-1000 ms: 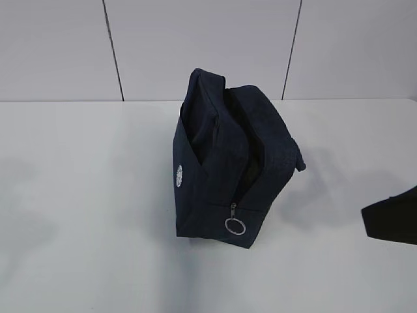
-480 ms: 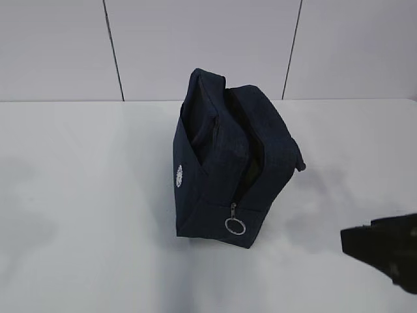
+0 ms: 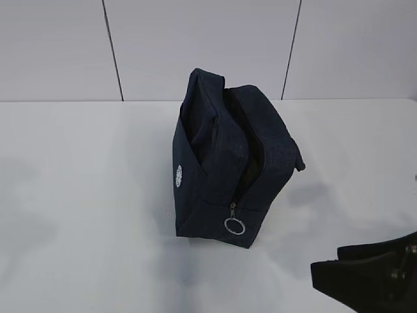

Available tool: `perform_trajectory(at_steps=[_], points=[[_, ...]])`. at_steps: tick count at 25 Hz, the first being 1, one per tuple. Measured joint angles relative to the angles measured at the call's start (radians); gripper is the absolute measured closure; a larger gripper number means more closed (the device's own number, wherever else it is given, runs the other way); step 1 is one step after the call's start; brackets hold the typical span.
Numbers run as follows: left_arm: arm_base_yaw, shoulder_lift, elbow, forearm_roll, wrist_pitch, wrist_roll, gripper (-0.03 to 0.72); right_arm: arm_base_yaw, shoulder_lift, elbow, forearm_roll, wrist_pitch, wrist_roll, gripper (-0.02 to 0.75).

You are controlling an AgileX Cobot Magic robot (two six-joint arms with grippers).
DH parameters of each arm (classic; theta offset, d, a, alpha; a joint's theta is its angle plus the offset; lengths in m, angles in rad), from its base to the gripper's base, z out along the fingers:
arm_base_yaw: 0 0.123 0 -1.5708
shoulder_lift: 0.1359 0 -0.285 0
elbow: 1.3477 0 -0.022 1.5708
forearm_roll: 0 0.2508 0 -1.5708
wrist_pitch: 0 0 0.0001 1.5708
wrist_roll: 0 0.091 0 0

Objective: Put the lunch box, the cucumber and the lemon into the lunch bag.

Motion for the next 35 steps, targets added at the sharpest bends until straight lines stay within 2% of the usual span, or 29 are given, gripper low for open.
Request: perform_trajectory(at_steps=[5,10,17,20,23,29,35], points=[[0.000,0.000,0.000,0.000,0.000,0.000,0.295,0.158,0.068,0.000,0.079,-0.085,-0.015,0.325],[0.000,0.000,0.000,0.000,0.000,0.000,0.295,0.277,0.187,0.000,0.161,-0.193,-0.017,0.325],[0.000,0.000,0.000,0.000,0.000,0.000,0.295,0.308,0.294,0.000,0.264,-0.404,-0.019,0.325],[0.000,0.000,0.000,0.000,0.000,0.000,0.295,0.307,0.324,0.000,0.270,-0.491,-0.019,0.325],[0.000,0.000,0.000,0.008,0.000,0.000,0.297,0.307,0.344,0.000,0.192,-0.550,-0.019,0.325],[0.000,0.000,0.000,0.019,0.000,0.000,0.298,0.307,0.349,0.000,-0.113,-0.594,-0.005,0.325],[0.000,-0.001,0.000,0.035,0.000,0.000,0.298,0.307,0.353,0.000,-0.408,-0.638,0.182,0.325]])
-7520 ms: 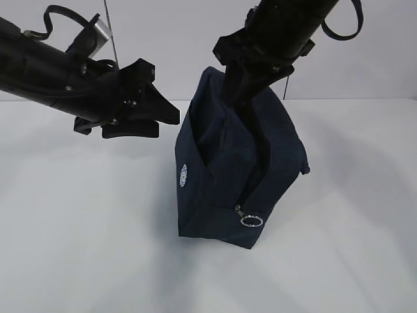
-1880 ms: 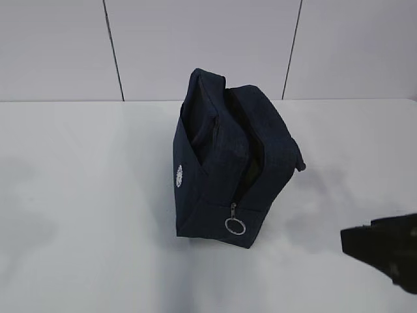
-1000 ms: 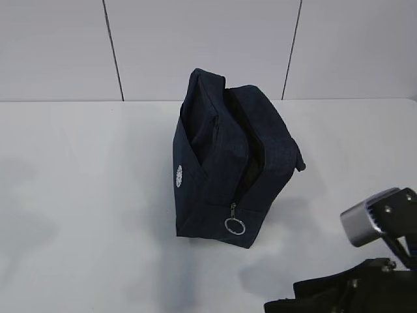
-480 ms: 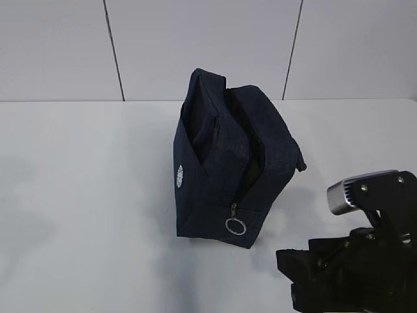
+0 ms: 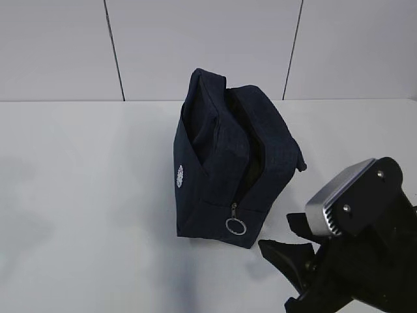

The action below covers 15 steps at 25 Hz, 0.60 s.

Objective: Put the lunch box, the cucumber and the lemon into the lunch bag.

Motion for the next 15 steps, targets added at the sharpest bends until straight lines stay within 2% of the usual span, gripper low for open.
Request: perform_trajectory(at_steps=[3,5,9,15], points=[[0.000,0.000,0.000,0.002,-0.005,0.000,0.298,0.000,0.035,0.017,-0.162,-0.067,0.118,0.325],[0.000,0.000,0.000,0.002,-0.021,0.000,0.299,0.000,0.073,0.028,-0.229,-0.105,0.166,0.325],[0.000,0.000,0.000,0.004,-0.039,0.000,0.300,0.000,0.181,0.035,-0.275,-0.169,0.193,0.325],[0.000,0.000,0.000,0.006,-0.047,0.000,0.300,0.000,0.356,0.035,-0.293,-0.353,0.269,0.325]])
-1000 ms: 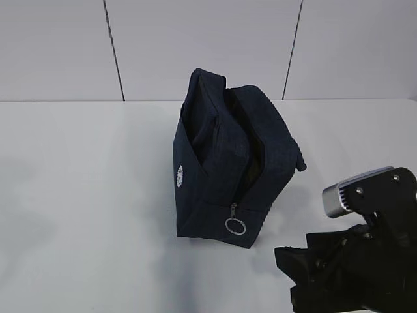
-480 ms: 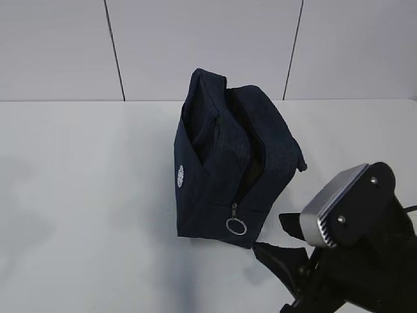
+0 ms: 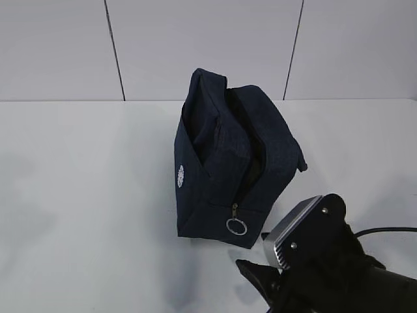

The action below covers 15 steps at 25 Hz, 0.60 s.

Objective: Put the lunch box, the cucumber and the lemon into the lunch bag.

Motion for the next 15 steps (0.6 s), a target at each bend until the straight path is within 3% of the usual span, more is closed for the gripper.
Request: perform_trajectory(at_steps=[5,15], points=[[0.000,0.000,0.000,0.001,-0.013,0.000,0.302,0.000,0.065,-0.004,-0.004,-0.106,0.044,0.325],[0.000,0.000,0.000,0.001,-0.027,0.000,0.302,0.000,0.088,-0.052,0.021,-0.142,0.047,0.337]])
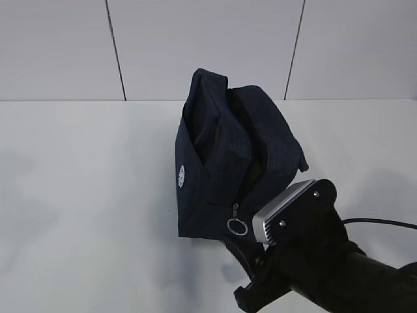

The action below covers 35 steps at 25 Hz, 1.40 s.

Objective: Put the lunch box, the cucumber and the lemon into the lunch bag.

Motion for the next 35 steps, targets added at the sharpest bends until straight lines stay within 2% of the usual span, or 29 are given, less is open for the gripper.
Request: perform_trajectory(at_steps=[16,29,35], points=[[0.000,0.000,0.000,0.000,0.000,0.000,0.302,-0.029,0.088,-0.014,0.031,-0.033,0.000,0.339],[0.000,0.000,0.000,0.000,-0.002,0.000,0.302,-0.029,0.170,-0.088,0.024,-0.033,0.000,0.339],[0.000,0.000,0.000,0.000,-0.002,0.000,0.302,-0.029,0.176,-0.096,-0.042,-0.033,0.015,0.341]])
